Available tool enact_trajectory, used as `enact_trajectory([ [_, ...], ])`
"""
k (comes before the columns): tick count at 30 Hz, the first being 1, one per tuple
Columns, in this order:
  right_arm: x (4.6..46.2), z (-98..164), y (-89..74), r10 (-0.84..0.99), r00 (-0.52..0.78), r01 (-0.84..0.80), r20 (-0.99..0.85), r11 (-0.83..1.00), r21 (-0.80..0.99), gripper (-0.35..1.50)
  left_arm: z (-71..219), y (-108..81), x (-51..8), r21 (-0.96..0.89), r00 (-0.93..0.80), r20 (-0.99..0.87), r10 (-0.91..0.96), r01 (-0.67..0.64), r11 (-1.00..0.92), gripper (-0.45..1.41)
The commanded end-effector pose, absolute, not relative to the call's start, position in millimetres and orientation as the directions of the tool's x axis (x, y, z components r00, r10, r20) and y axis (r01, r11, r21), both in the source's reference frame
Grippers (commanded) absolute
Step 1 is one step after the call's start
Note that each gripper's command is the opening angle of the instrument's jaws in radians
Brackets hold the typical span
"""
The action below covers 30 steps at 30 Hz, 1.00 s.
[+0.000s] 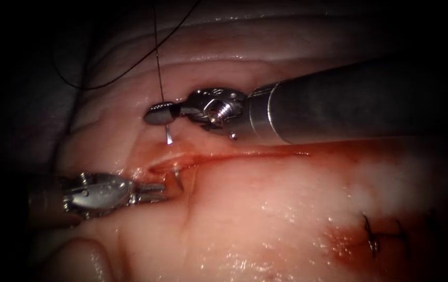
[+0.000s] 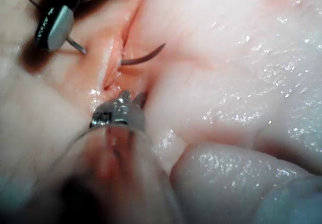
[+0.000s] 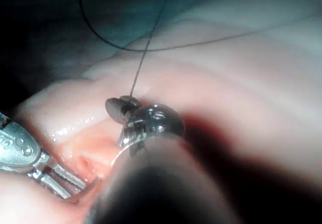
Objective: Wound Closure
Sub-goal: Throw the needle above the wound using the right end-effector, then with the left tool, grasp the needle tip and draw it through the skin.
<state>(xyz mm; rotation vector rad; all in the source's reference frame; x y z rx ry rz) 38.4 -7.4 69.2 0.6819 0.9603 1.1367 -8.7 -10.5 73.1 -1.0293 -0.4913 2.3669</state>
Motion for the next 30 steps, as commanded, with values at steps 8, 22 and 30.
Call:
enact_trajectory([
  [8,38.2,68.0,-9.6,0.970,0.174,-0.425,-0.171,0.231,0.875,-0.35,73.5,-10.6,-9.3,-0.497,-0.591,-0.580,0.560,-0.289,-0.819,-0.01],
  [22,33.9,69.9,-4.6,0.918,0.055,-0.375,-0.393,0.384,0.844,0.95,70.7,-8.8,-12.0,-0.273,-0.501,-0.810,0.304,-0.137,-0.952,0.37],
  [30,30.5,70.5,-4.4,0.907,0.004,-0.420,-0.422,0.384,0.822,0.79,71.0,-7.6,-13.9,-0.218,-0.442,-0.861,0.251,-0.125,-0.968,0.21],
])
